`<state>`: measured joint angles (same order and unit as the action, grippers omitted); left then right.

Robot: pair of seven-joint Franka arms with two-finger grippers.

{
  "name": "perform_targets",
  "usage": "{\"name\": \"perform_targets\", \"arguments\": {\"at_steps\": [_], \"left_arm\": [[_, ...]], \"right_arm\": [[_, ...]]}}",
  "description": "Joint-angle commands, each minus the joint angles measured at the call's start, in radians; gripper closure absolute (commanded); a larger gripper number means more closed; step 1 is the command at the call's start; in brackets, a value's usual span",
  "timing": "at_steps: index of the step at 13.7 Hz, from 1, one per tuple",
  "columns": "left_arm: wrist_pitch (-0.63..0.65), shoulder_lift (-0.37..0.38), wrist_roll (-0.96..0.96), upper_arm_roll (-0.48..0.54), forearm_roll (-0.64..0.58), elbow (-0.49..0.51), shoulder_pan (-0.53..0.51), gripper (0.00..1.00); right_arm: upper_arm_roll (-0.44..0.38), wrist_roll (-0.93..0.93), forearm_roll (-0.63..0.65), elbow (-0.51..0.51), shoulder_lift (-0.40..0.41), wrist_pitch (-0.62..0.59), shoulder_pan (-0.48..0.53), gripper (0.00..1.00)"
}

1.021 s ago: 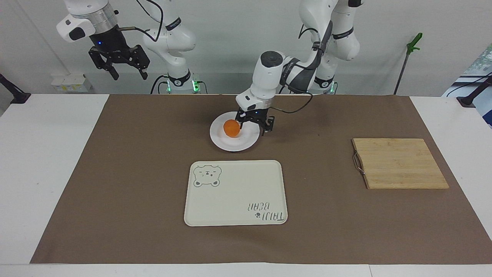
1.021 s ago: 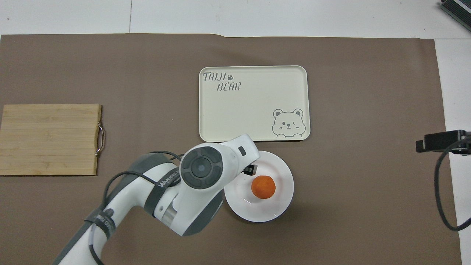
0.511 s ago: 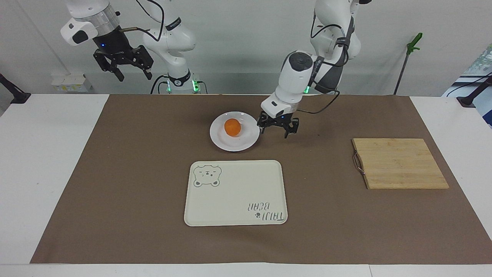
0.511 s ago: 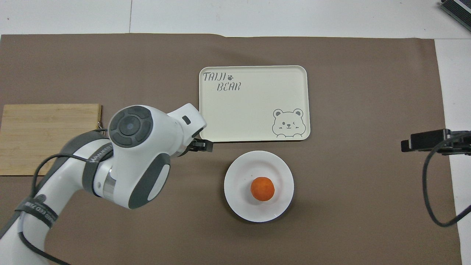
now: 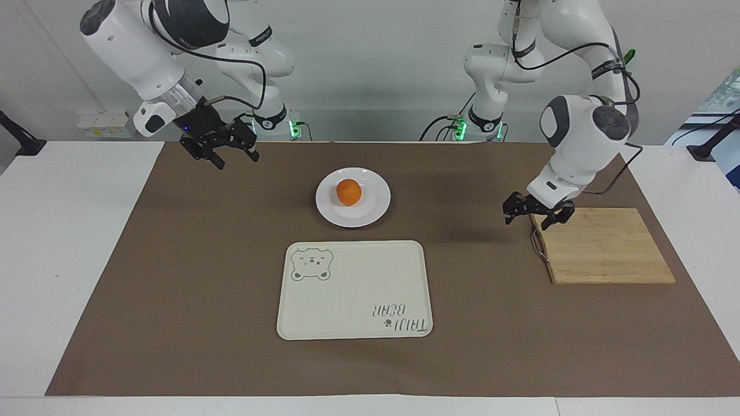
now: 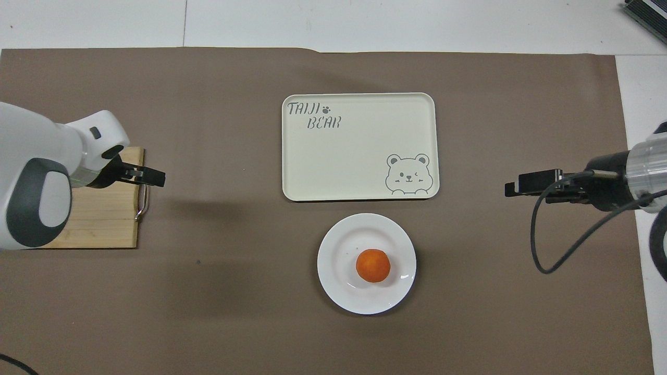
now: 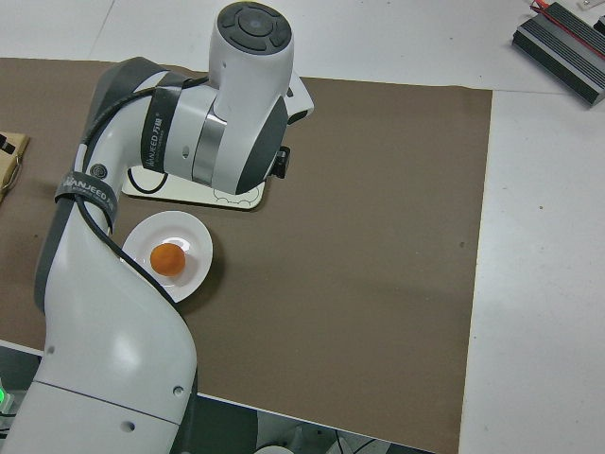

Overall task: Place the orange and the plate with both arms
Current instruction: 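Grip the plate rim with the right gripper while the left gripper retracts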

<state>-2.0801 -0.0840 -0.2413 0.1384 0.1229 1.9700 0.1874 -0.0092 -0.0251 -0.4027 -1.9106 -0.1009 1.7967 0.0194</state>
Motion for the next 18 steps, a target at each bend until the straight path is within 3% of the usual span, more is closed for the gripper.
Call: {"name": "perform_targets", "arguments": {"at_steps": [1,5,11,14,18], "left_arm": [[0.093,0.056,-0.099,-0.016,-0.017,-0.044,-0.081,0.0],[0.389,0.043,-0.102,-0.017,-0.068,-0.325,-0.085,0.0],[0.655,0.052,-0.075,-0.031,-0.09,-0.542,-0.071,0.0],[0.649,0.07,0.041,-0.052,-0.138,-0.545,-0.036,0.0],[0.65,0.121,0.056,-0.062,-0.134,-0.487,-0.037,0.0]], "right_arm": [[0.005,-0.073,-0.092,-0.062,0.041,0.074,0.01,0.0],[0.008,-0.171,-0.191,-0.177,0.076,0.236,-0.033,0.0],[0.008,-0.395,-0.413,-0.336,0.11,0.377,-0.091,0.0],[0.008,-0.487,-0.511,-0.41,0.11,0.415,-0.122,0.0],[0.008,-0.63,-0.662,-0.511,0.106,0.454,-0.148,0.0]]}}
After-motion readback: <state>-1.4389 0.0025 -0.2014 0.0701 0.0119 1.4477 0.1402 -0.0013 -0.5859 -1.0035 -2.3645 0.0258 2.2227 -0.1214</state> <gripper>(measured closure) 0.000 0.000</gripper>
